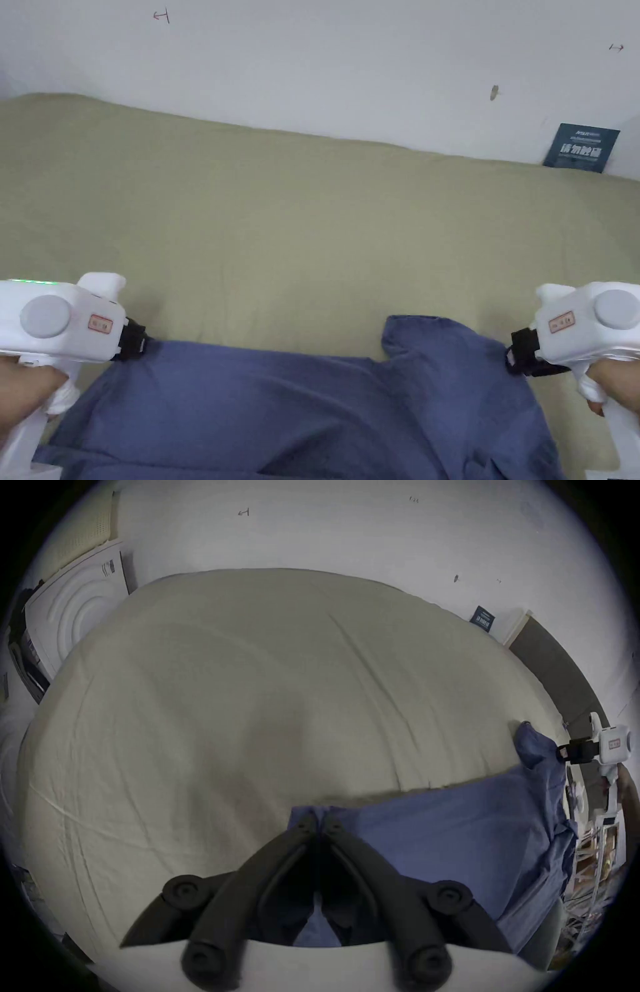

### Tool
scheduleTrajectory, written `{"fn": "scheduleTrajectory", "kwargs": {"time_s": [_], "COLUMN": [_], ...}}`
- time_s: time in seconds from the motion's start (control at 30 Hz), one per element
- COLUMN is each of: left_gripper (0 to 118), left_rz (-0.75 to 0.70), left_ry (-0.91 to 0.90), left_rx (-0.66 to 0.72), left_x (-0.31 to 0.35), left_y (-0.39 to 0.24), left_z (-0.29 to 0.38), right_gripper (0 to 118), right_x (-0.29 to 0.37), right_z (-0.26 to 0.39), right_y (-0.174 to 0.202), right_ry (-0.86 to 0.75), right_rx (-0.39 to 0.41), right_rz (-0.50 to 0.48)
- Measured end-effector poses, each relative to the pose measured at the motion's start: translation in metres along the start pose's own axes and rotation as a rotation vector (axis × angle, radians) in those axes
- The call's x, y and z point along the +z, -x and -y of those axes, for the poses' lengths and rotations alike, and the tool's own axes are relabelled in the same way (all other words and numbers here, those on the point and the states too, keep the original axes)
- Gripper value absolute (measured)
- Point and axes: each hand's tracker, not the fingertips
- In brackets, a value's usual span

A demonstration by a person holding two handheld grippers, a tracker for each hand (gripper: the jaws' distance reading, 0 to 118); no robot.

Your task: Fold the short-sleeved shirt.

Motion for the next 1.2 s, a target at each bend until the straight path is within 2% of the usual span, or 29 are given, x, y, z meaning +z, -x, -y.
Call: {"fn": "scheduleTrajectory", "kwargs": {"time_s": [0.2, 0.27, 0.3, 0.33, 0.4, 0.43, 0.53, 0.7, 0.93, 1.03, 1.07, 1.17, 1.2], "left_gripper": [2, 2, 2, 2, 2, 2, 2, 2, 2, 2, 2, 2, 2], "left_rz": [0.066, 0.127, 0.138, 0.138, 0.131, 0.134, 0.141, 0.149, 0.155, 0.14, 0.137, 0.16, 0.169], "left_ry": [-0.12, -0.165, -0.184, -0.203, -0.223, -0.23, -0.253, -0.24, -0.124, -0.065, -0.052, -0.083, -0.102], "left_rx": [-0.107, -0.153, -0.172, -0.189, -0.201, -0.2, -0.179, -0.161, -0.016, 0.003, 0.008, 0.05, 0.059], "left_x": [0.062, 0.089, 0.101, 0.115, 0.137, 0.147, 0.169, 0.178, 0.155, 0.136, 0.131, 0.124, 0.126], "left_y": [-0.01, -0.009, -0.008, -0.007, -0.003, 0.002, 0.016, 0.03, 0.051, 0.055, 0.056, 0.064, 0.065], "left_z": [0.003, 0.01, 0.014, 0.02, 0.033, 0.042, 0.07, 0.131, 0.221, 0.244, 0.252, 0.262, 0.264], "right_gripper": [0, 0, 0, 0, 0, 0, 0, 0, 0, 0, 0, 0, 0], "right_x": [0.072, 0.1, 0.109, 0.122, 0.147, 0.155, 0.178, 0.177, 0.129, 0.113, 0.107, 0.098, 0.096], "right_z": [0.016, 0.028, 0.03, 0.037, 0.056, 0.063, 0.101, 0.172, 0.268, 0.291, 0.296, 0.307, 0.309], "right_y": [0.019, 0.021, 0.022, 0.022, 0.023, 0.022, 0.017, 0.011, -0.009, -0.012, -0.012, -0.016, -0.017], "right_ry": [-0.17, -0.193, -0.218, -0.225, -0.26, -0.273, -0.299, -0.273, -0.088, -0.046, -0.028, -0.001, -0.002], "right_rx": [0.046, 0.047, 0.03, 0.054, 0.055, 0.079, 0.06, 0.024, -0.162, -0.206, -0.186, -0.162, -0.176], "right_rz": [-0.104, -0.199, -0.214, -0.243, -0.227, -0.251, -0.25, -0.223, -0.163, -0.114, -0.118, -0.045, -0.011]}}
